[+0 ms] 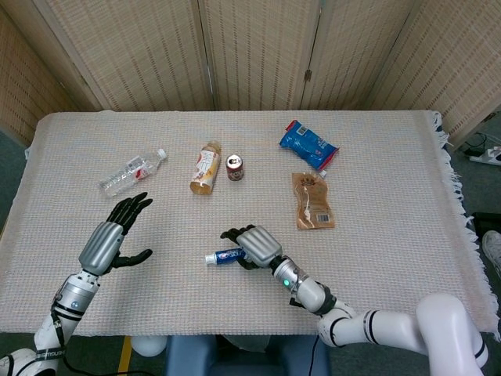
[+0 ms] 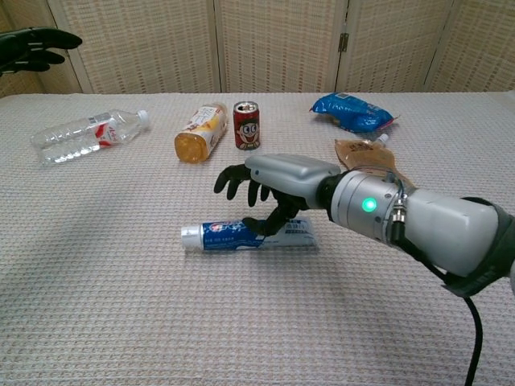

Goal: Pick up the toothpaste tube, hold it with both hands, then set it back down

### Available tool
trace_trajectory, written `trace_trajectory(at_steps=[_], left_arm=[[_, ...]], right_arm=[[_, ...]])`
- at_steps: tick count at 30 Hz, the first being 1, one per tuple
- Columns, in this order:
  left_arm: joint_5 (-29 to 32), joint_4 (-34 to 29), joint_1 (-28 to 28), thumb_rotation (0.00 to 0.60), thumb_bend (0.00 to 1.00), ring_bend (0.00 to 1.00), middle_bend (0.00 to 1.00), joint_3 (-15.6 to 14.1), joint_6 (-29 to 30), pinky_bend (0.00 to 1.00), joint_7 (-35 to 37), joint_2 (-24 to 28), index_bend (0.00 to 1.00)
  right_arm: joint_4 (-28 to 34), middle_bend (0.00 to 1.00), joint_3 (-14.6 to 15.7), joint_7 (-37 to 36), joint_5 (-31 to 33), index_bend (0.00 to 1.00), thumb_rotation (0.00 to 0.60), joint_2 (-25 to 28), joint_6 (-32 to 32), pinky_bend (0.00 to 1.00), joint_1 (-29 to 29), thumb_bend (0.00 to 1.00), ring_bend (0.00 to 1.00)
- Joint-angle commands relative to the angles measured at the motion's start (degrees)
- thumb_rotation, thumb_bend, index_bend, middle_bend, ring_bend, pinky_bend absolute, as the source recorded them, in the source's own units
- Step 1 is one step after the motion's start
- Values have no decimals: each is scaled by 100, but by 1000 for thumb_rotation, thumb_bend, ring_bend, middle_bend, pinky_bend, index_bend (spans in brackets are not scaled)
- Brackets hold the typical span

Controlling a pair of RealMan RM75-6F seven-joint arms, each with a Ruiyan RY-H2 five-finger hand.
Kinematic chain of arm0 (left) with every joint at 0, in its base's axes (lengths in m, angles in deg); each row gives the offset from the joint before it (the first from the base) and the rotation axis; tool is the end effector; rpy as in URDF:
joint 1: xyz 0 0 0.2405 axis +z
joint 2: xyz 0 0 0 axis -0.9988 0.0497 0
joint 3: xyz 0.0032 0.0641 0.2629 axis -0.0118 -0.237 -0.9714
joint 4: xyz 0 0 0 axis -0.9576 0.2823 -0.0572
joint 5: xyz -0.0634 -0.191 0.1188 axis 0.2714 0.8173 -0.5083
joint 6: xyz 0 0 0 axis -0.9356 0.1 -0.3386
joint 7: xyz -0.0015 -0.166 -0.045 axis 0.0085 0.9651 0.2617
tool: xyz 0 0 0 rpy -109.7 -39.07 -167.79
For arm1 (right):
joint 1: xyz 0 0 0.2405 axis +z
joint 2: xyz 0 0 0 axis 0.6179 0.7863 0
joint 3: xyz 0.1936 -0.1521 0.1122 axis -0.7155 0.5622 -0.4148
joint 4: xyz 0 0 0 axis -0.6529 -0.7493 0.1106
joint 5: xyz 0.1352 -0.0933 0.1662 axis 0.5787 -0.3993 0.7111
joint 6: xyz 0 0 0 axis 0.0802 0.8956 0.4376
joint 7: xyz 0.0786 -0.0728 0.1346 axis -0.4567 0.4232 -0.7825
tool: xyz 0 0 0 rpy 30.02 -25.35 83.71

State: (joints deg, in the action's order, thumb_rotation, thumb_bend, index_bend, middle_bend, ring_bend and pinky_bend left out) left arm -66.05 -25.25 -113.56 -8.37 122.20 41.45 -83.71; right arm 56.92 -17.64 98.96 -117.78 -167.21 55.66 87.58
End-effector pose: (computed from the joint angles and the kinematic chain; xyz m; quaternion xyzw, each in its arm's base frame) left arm -0.2019 0.3135 0.0754 -0.6259 -0.4426 -0.5304 0.3619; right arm -0.0694 -0.3560 -0.1369 0.7819 -0.3978 0.4020 0.2624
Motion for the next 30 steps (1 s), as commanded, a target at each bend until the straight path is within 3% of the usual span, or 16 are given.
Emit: trace_trajectory(at_steps=[1, 5, 6, 7, 10, 12, 16, 19, 30], left_arm=[[86, 75, 42, 40, 146, 0, 36, -21, -76, 0, 36, 128, 5], [379, 140, 112, 40, 146, 19, 49, -17, -239, 0, 43, 424, 58], [476, 211, 168, 68, 146, 38, 63, 13, -179, 0, 4, 427, 68], [578, 250, 212, 144, 147, 51, 73, 30, -153, 0, -59, 438, 71], [794, 349, 349, 508, 147, 73, 91, 76, -43, 0, -160, 490, 81], [831, 511, 445, 600, 146, 91, 112, 75, 74, 0, -271, 497, 97], [924, 852, 636, 600, 147, 102, 128, 40, 298, 0, -657, 445, 105], [1061, 994, 811, 600, 150, 106, 132, -5, 439, 0, -986, 407, 106], [707, 859, 1526, 600, 151, 106, 132, -343, 1203, 0, -1236, 378, 105]], right_arm=[[535, 253, 51, 15, -253, 217, 600, 467, 419, 285, -221, 737, 324], [1119, 292, 264, 255, -759, 226, 600, 1198, 1209, 312, -654, 737, 362], [1312, 308, 324, 253, -891, 239, 600, 1434, 1483, 328, -828, 737, 373], [1462, 323, 366, 234, -969, 258, 600, 1620, 1670, 341, -959, 737, 382], [1991, 321, 556, 307, -1080, 280, 600, 2348, 2099, 326, -1380, 737, 374], [2417, 267, 706, 575, -969, 253, 600, 2936, 2240, 249, -1643, 737, 320], [2914, 103, 882, 929, -667, 92, 600, 3685, 2663, 62, -2160, 633, 174], [2970, 33, 1003, 716, -677, 15, 600, 3975, 3041, 17, -2561, 599, 112], [1963, 0, 1388, -408, -1175, 0, 600, 3844, 4335, 0, -3903, 596, 66]])
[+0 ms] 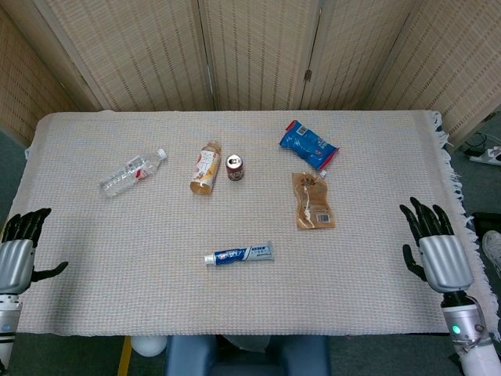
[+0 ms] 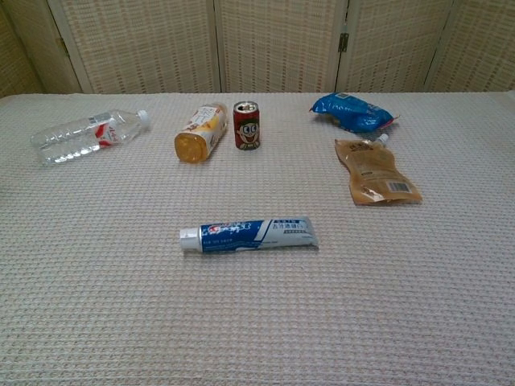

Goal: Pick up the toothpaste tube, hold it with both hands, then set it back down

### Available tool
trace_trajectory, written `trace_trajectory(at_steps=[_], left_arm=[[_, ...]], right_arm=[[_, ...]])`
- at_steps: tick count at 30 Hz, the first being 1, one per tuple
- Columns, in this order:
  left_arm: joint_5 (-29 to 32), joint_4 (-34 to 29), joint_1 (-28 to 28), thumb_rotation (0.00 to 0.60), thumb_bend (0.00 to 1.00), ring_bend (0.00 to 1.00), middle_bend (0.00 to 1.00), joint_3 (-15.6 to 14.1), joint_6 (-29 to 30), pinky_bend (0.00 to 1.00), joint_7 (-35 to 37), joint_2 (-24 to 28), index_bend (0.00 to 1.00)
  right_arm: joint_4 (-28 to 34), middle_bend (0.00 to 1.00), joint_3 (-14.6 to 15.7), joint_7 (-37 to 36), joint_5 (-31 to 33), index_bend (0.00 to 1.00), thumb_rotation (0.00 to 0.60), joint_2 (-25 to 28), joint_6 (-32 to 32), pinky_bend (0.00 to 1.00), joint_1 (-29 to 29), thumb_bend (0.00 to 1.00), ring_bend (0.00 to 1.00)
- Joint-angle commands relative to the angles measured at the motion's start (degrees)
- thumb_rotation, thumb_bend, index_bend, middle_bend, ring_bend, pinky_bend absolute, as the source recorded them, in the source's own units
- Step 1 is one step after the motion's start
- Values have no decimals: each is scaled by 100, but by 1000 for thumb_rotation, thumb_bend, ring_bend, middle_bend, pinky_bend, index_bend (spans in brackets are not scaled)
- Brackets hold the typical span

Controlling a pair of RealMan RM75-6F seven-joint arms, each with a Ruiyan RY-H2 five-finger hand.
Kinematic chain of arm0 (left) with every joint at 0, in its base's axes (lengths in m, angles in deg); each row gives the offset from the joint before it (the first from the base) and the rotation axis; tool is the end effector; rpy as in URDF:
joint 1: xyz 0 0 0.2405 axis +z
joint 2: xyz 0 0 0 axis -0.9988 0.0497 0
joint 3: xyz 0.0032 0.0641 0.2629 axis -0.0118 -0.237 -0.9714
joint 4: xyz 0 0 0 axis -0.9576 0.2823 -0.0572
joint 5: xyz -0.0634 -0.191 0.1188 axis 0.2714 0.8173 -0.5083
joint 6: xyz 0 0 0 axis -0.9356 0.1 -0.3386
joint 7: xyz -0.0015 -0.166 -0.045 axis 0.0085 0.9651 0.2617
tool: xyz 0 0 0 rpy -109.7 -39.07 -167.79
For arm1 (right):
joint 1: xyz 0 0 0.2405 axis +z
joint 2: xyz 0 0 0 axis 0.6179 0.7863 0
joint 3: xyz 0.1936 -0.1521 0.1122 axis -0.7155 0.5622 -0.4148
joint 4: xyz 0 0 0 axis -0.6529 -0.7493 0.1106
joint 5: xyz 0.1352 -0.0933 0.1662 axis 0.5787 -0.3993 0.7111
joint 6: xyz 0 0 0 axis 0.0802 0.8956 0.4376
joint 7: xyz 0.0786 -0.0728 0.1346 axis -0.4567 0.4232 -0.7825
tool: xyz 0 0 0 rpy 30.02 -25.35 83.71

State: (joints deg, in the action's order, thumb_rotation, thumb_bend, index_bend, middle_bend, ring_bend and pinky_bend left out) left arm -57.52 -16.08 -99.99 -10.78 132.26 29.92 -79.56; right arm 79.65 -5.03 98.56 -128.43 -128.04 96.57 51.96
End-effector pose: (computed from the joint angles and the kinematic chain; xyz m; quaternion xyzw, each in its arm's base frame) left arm -0.3369 0.2615 0.1477 -0.5744 -0.3860 -0.3971 0.6028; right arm -0.2894 -0.2374 0.1397 0.6170 -0.3538 0.3883 0.5860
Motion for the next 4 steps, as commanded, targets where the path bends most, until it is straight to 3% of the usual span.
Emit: trace_trajectory(at_steps=[1, 4], left_arm=[[-189, -86, 221, 600, 151, 106, 132, -125, 264, 0, -108, -48, 104], [-350, -161, 358, 600, 151, 106, 132, -184, 466, 0, -203, -99, 104]], right_arm=[[-404, 0, 145, -457, -131, 0, 600, -100, 307, 0, -426, 596, 64], [-653, 7, 164, -750, -188, 0, 600, -182, 485, 0, -665, 596, 63]])
